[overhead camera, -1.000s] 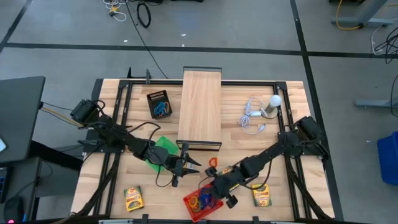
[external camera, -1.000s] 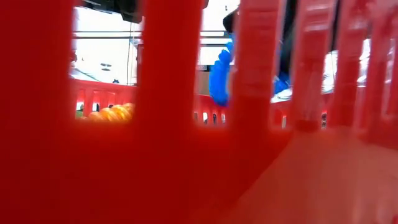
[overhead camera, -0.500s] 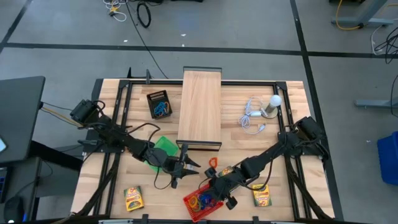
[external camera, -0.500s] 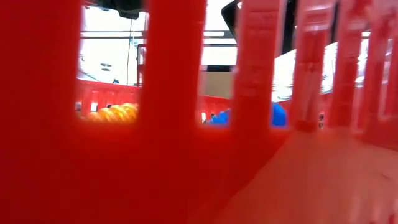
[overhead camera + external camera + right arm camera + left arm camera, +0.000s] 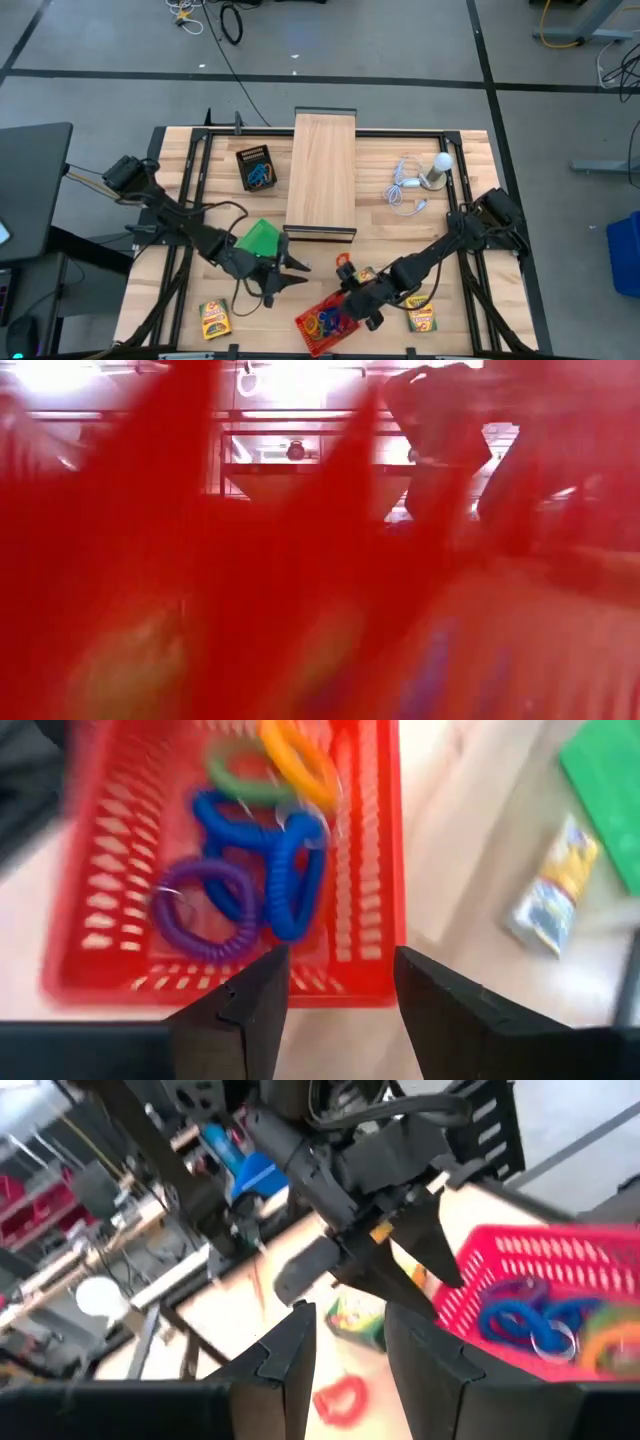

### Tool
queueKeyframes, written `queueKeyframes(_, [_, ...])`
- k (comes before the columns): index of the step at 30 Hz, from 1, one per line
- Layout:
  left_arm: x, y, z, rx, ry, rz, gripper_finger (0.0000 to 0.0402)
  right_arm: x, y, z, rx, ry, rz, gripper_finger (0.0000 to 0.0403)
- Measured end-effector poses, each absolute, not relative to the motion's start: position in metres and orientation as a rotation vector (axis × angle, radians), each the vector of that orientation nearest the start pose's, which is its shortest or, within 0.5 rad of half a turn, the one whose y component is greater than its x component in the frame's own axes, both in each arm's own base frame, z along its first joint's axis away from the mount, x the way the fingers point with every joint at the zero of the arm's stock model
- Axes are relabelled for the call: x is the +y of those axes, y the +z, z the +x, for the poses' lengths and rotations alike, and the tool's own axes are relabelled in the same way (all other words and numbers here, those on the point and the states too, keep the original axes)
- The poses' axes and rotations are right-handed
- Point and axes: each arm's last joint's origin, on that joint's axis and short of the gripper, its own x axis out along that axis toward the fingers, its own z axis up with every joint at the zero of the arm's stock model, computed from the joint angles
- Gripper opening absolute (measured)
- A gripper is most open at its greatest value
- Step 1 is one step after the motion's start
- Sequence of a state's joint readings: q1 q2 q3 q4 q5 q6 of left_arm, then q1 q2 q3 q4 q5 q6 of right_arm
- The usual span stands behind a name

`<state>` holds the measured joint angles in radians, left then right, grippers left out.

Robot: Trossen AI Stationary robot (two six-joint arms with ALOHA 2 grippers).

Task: Pick & Place Office Desk Supplies
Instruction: Put the orange spring keychain into the red basket

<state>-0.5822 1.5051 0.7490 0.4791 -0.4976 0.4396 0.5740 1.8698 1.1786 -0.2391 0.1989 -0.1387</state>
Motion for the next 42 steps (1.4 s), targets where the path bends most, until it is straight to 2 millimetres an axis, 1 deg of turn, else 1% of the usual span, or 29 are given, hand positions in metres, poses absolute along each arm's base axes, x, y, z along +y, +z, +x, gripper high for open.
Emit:
queueKeyframes(4, [-0.153,0.212,0.27,0.28,-0.118,0.561,0.0129,0.195,0.171,0.322,0.886,0.39,-0.507,0.0189])
queueKeyframes(7, [-0.148,0.211,0.273,0.288,-0.098,0.542,0.0129,0.192,0.182,0.32,0.86,0.378,-0.532,0.0189])
queueKeyframes(11, [-0.146,0.212,0.273,0.288,-0.09,0.54,0.0129,0.188,0.201,0.316,0.802,0.362,-0.544,0.0189])
queueKeyframes(14, [-0.145,0.21,0.273,0.31,-0.067,0.557,0.0129,0.183,0.212,0.31,0.81,0.333,-0.562,0.0189])
queueKeyframes(16, [-0.143,0.207,0.271,0.346,-0.028,0.58,0.0129,0.178,0.213,0.308,0.847,0.322,-0.574,0.0186])
queueKeyframes(19, [-0.142,0.205,0.271,0.372,0.01,0.585,0.0129,0.168,0.209,0.306,0.932,0.321,-0.592,0.0177])
queueKeyframes(22, [-0.142,0.204,0.27,0.383,0.008,0.592,0.0129,0.158,0.204,0.31,0.974,0.349,-0.593,0.0168])
queueKeyframes(25, [-0.14,0.207,0.267,0.391,0.007,0.586,0.0129,0.148,0.203,0.314,0.993,0.386,-0.595,0.0162])
queueKeyframes(28, [-0.139,0.215,0.263,0.369,-0.001,0.551,0.0129,0.138,0.202,0.317,1.016,0.408,-0.597,0.016])
queueKeyframes(31, [-0.142,0.228,0.255,0.324,-0.027,0.534,0.0129,0.131,0.201,0.319,1.024,0.427,-0.599,0.016])
queueKeyframes(34, [-0.141,0.235,0.242,0.31,-0.026,0.543,0.0129,0.127,0.199,0.322,1.022,0.45,-0.615,0.016])
queueKeyframes(37, [-0.131,0.237,0.226,0.26,0.001,0.501,0.0129,0.122,0.194,0.325,1.027,0.464,-0.639,0.016])
queueKeyframes(40, [-0.118,0.236,0.207,0.168,0.018,0.42,0.0129,0.118,0.186,0.327,1.057,0.48,-0.663,0.016])
queueKeyframes(42, [-0.11,0.232,0.194,0.105,0.025,0.373,0.0129,0.117,0.18,0.329,1.071,0.503,-0.678,0.016])
